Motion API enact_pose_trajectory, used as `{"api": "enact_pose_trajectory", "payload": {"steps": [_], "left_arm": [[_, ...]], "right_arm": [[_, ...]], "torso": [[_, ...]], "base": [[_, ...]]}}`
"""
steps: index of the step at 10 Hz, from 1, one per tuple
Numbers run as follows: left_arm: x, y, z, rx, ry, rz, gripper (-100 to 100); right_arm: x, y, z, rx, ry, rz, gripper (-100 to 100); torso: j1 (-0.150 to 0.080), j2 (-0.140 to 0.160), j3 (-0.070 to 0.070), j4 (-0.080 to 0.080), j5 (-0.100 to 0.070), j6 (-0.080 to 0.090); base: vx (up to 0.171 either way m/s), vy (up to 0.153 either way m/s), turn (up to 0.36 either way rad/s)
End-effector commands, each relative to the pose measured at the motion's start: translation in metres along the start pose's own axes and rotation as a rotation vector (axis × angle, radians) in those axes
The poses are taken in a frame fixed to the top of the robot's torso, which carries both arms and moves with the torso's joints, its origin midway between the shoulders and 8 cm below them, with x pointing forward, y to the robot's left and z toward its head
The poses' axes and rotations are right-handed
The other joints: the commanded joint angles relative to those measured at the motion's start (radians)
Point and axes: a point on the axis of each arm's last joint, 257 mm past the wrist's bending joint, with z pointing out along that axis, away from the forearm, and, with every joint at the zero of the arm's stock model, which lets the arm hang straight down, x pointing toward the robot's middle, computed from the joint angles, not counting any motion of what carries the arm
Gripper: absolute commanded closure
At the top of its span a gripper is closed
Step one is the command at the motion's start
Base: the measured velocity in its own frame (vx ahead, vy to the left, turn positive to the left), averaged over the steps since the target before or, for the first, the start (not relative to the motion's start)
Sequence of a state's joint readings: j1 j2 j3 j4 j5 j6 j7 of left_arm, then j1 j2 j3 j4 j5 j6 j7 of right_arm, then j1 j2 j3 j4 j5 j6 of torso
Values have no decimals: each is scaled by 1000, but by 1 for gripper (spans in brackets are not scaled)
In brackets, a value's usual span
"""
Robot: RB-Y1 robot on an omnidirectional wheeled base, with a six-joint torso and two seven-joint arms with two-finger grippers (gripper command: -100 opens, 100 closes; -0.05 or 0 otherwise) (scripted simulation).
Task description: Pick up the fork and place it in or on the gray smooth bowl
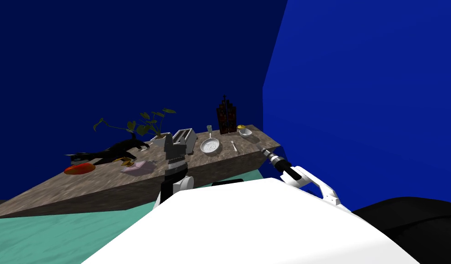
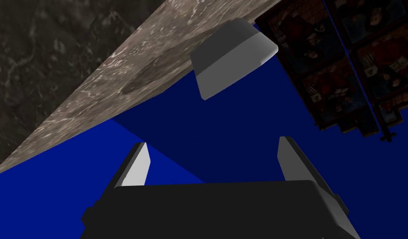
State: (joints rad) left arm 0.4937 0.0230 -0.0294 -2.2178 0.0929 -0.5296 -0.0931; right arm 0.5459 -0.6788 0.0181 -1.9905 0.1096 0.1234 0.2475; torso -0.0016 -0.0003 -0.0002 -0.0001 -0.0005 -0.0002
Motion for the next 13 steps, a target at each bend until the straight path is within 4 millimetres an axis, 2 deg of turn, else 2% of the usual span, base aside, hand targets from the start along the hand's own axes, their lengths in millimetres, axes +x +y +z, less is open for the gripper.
{"api": "enact_pose_trajectory", "payload": {"steps": [1, 3, 4, 6, 7, 8, 9, 13], "left_arm": [[0, 0, 0, 0, 0, 0, 0], [0, 0, 0, 0, 0, 0, 0], [0, 0, 0, 0, 0, 0, 0], [0, 0, 0, 0, 0, 0, 0], [0, 0, 0, 0, 0, 0, 0], [0, 0, 0, 0, 0, 0, 0], [0, 0, 0, 0, 0, 0, 0], [0, 0, 0, 0, 0, 0, 0]], "right_arm": [[-4, -15, -1, 34, 16, -33, -100], [-10, -57, -4, 134, 54, -113, -100], [-12, -61, -4, 147, 60, -127, -100], [-24, -101, -9, 248, 88, -196, -100], [-27, -102, -9, 252, 90, -207, -100], [-34, -121, -12, 301, 100, -234, -100], [-36, -121, -12, 301, 101, -240, -100], [-75, -188, -28, 480, 127, -319, -100]], "torso": [[0, 0, 0, 0, 0, 0], [1, 0, 0, 0, 0, 0], [1, 0, 0, 0, 0, 0], [2, 0, 0, 0, 0, 0], [4, 1, 0, 0, 1, -1], [4, 1, 0, 0, 1, 0], [4, 1, 0, 0, 1, -1], [10, 2, 1, 0, 2, -1]], "base": [[9, -15, 14], [5, -5, 78], [2, 0, 43], [-4, 26, 145], [-5, 31, 62], [-9, 40, 141], [-10, 32, 80], [-19, 103, 293]]}}
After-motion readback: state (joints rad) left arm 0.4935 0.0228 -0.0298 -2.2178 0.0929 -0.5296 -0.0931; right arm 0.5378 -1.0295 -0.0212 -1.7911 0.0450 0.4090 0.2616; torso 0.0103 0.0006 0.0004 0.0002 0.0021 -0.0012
